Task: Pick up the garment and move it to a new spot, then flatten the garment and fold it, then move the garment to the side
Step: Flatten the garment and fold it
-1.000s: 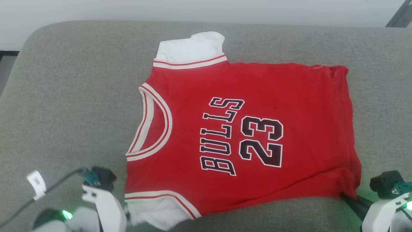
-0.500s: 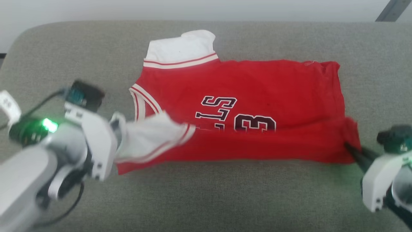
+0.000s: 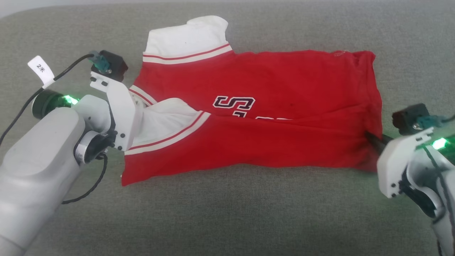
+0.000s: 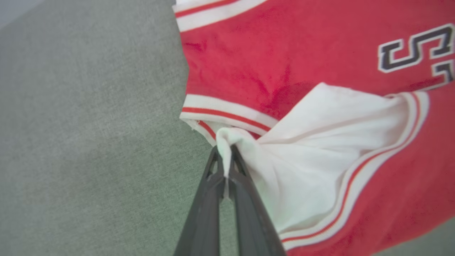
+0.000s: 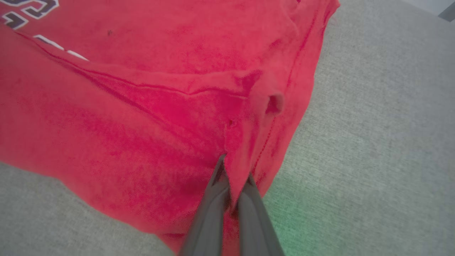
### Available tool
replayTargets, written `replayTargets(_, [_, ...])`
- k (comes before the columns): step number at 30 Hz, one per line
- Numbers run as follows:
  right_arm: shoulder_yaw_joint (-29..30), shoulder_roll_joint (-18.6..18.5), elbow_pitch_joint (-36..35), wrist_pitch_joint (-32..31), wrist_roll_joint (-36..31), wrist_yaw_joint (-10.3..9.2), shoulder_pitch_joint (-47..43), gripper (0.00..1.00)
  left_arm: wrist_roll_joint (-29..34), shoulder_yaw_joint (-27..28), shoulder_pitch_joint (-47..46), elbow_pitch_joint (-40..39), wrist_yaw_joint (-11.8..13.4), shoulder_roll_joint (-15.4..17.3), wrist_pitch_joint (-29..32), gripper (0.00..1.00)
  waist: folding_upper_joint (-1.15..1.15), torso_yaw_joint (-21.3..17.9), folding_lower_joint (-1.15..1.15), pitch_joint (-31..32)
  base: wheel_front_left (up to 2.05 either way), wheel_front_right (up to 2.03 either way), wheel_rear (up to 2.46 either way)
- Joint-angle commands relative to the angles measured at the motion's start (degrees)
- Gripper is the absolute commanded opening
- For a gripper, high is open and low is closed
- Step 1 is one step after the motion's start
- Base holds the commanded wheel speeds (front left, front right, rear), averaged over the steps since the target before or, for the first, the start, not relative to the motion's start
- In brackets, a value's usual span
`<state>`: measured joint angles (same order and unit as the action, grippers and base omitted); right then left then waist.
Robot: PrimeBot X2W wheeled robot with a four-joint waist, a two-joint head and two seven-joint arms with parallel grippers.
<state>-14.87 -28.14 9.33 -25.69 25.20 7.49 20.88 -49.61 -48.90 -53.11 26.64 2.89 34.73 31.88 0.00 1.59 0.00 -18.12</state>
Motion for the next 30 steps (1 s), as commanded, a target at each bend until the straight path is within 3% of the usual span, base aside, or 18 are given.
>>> replayTargets(1, [-0.8,0.6,1.1,0.4,0.1,0.00,1.6,0.00,-0.5,-0.2,-1.0,3.1,-1.1,-0.9,-0.1,0.00,0.00,-0.4,0.00,-0.5,0.00,0.00,0.00])
replayTargets(2, [-1.4,0.6,1.7,0.3,0.2,0.00,2.1,0.00,-1.0,-0.2,-1.4,5.2,-1.7,-1.7,0.0,0.00,0.00,-0.5,0.00,-0.6,0.00,0.00,0.00])
replayTargets(4, [-2.3,0.7,3.0,0.7,0.4,0.00,3.3,0.00,-2.5,0.2,-2.0,9.4,-2.3,-3.3,0.7,0.34,0.00,-0.6,0.00,-0.8,0.00,0.00,0.00])
replayTargets(5, [-3.0,0.9,3.5,1.0,0.4,0.00,3.8,0.07,-3.5,0.7,-2.2,11.7,-2.2,-4.0,1.6,0.42,0.00,-0.7,0.00,-0.8,0.00,0.00,0.00])
replayTargets(6, [-3.3,1.0,4.0,1.1,0.6,0.00,4.1,0.22,-3.8,0.9,-2.7,13.4,-2.2,-4.7,2.2,0.48,0.00,-0.7,0.00,-0.7,0.00,0.00,0.00])
replayTargets(7, [-3.5,1.2,4.5,1.2,0.8,0.00,4.4,0.36,-4.5,1.1,-3.0,14.9,-2.5,-5.2,2.8,0.69,0.00,-0.7,0.00,-0.6,0.00,0.00,0.00])
replayTargets(8, [-3.7,1.1,5.0,1.2,1.0,0.00,4.7,0.49,-5.0,1.3,-3.4,16.2,-2.6,-5.7,3.1,0.96,0.00,-0.7,0.00,-0.5,0.00,0.00,0.00])
replayTargets(9, [-3.7,1.0,5.2,1.5,1.1,0.00,5.0,1.00,-5.4,1.5,-3.9,17.2,-2.8,-6.1,3.5,1.00,0.00,-0.6,0.00,-0.3,0.00,0.00,0.00])
replayTargets(20, [-0.1,1.6,3.8,3.7,0.8,0.00,4.5,1.00,-5.7,1.2,-7.5,19.9,-2.7,-7.2,7.4,1.00,0.00,0.4,0.00,2.8,0.00,0.00,0.00])
replayTargets(30, [10.4,6.5,-2.4,10.9,-4.6,0.00,0.6,1.00,-7.7,-0.3,-4.0,10.6,1.6,-5.1,16.5,1.00,0.00,1.3,0.00,5.5,0.00,0.00,0.00])
